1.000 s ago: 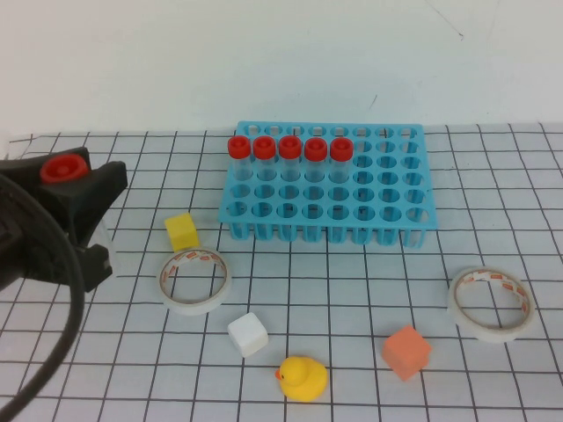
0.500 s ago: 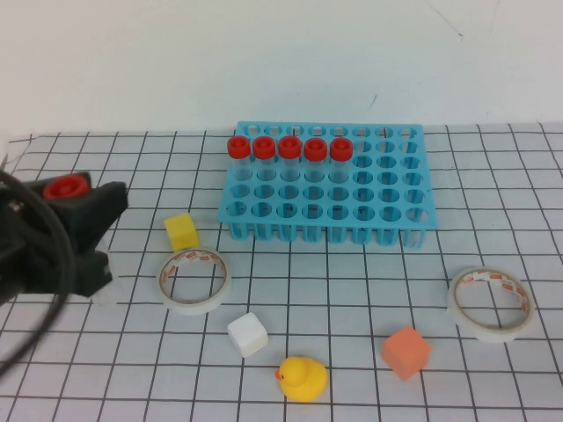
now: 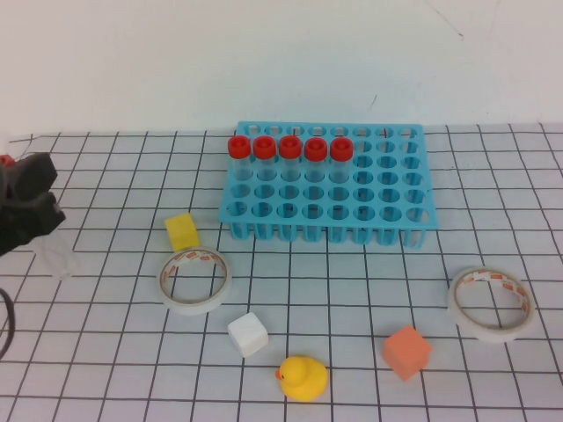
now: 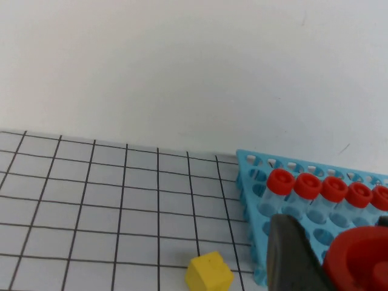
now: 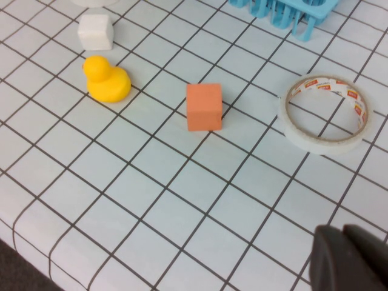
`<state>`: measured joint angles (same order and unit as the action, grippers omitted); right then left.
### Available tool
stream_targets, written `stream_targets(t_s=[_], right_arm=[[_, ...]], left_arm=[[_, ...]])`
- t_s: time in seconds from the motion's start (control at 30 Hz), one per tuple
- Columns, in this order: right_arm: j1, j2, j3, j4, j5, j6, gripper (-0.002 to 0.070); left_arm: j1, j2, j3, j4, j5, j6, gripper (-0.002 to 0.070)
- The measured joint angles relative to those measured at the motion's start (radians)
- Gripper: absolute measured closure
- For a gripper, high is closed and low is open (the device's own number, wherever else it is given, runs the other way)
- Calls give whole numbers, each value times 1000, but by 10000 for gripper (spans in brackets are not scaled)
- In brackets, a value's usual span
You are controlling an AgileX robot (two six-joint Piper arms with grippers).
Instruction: Place the test tubes
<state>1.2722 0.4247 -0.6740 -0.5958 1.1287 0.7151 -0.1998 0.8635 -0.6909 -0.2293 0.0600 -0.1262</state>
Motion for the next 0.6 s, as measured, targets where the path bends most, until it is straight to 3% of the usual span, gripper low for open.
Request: stream_targets(t_s=[0.3, 0.4, 0.6], right_arm=[[0, 0, 0, 0, 0, 0, 678], [0, 0, 0, 0, 0, 0, 678], [0, 0, 0, 0, 0, 0, 678]], left_arm=[[-81, 47, 0, 15, 6, 4, 435], [-127, 64, 0, 41, -68, 8, 435], [-270, 194, 0, 246, -322, -7, 435]])
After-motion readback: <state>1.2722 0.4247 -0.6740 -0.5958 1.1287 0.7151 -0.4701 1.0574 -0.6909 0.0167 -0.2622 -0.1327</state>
